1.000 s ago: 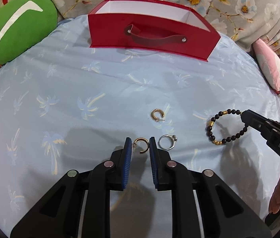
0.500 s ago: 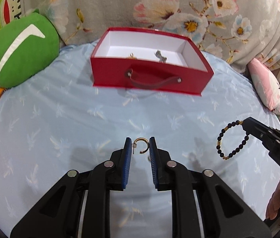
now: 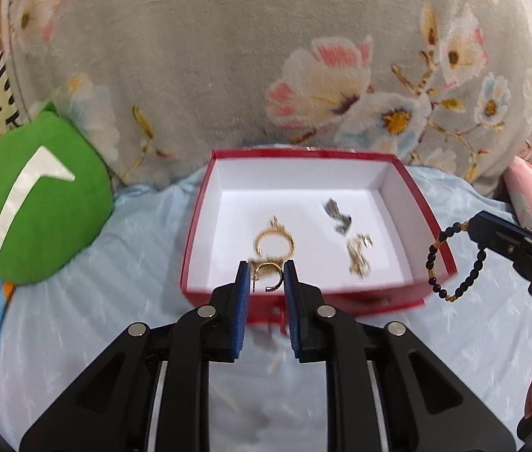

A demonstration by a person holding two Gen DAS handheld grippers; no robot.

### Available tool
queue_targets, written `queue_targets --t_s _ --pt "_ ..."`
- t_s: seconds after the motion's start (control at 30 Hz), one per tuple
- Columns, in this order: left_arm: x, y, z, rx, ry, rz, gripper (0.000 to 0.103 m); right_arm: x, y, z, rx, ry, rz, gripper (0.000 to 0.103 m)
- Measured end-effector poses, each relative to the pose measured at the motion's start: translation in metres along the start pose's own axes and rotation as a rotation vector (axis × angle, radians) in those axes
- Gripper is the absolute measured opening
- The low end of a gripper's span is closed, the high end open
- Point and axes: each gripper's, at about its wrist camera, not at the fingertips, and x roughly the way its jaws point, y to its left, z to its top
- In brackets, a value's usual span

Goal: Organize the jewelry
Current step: 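Carry the bracelet and earring over the red box with both tools, then open both tools to drop the bracelet and earring into the box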

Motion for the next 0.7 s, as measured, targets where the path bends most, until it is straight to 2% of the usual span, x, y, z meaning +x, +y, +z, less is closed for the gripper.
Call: queue_targets --t_s 0.2,0.33,0.53,0.7 --pt "0.05 0.001 0.049 0.017 -0.019 0.031 0.017 0.064 0.003 0.035 -0.017 0.031 0.008 0.007" --pt "0.091 0.006 0.069 0.009 0.013 0.047 0.017 0.103 -0.003 0.045 -0.003 0.072 0.014 0.007" --pt "0.146 0.006 0.079 0.004 0.089 0.055 0.017 0.156 -0.007 0.049 -0.006 0.154 0.004 0.007" --pt "0.181 0.002 0.075 0.004 0.147 0.063 0.017 0.184 -0.011 0.042 -0.009 0.207 -0.01 0.007"
